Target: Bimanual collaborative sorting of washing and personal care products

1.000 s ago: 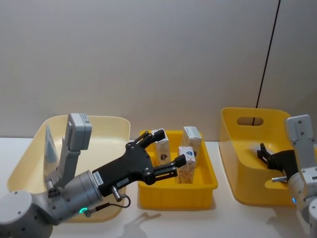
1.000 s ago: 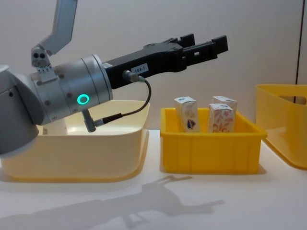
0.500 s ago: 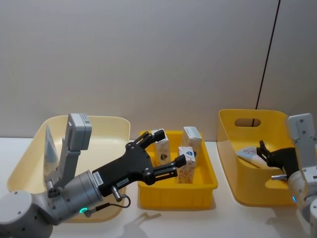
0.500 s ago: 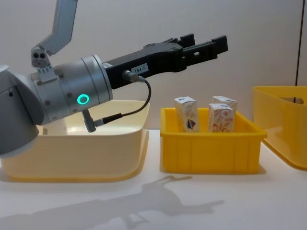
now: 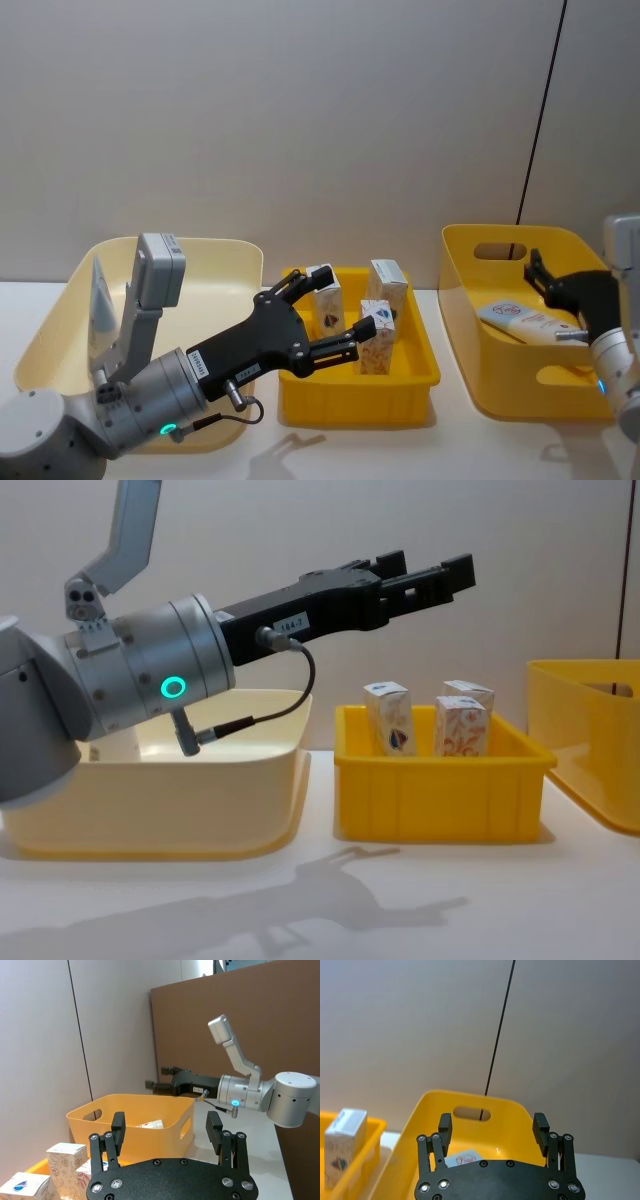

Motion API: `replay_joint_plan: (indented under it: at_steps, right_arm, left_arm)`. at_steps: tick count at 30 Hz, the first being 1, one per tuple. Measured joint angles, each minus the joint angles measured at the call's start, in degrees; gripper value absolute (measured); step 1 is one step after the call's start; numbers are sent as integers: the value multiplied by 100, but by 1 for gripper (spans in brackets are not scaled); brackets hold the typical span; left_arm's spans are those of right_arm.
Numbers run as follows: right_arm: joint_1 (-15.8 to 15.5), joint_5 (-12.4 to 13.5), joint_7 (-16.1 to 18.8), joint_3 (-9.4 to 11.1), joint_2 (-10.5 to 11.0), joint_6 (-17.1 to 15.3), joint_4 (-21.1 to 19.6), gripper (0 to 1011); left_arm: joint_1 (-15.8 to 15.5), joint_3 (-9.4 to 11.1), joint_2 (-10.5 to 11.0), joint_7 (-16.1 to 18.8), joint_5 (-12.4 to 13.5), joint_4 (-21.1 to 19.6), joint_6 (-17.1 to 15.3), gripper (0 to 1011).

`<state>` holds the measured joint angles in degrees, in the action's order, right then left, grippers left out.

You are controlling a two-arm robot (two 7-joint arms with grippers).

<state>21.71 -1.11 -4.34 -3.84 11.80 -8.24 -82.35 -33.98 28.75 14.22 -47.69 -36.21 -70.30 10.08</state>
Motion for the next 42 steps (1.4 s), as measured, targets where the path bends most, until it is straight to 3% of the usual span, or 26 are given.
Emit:
replay_joint_plan:
  at_steps: [9,17,24,42]
  right_arm:
    - [-32,205,99,162,-93,596,-183,1001]
    - [-87,256,126,149,-81,628,-233,1001]
    - [-330,425,202,28,15,627,-420,1001]
    - [-1325,1110,520,-460,398,622,-1175,1001]
  left_arm:
    - [56,-6,18,139,68,-60,-27,1003]
    - [263,-32,98,611,322,-296,-140,1003]
    - [519,-68,193,1202,630,-584,-282,1004]
    - [1095,-148,411,2522,1322,-1227,-588,1003]
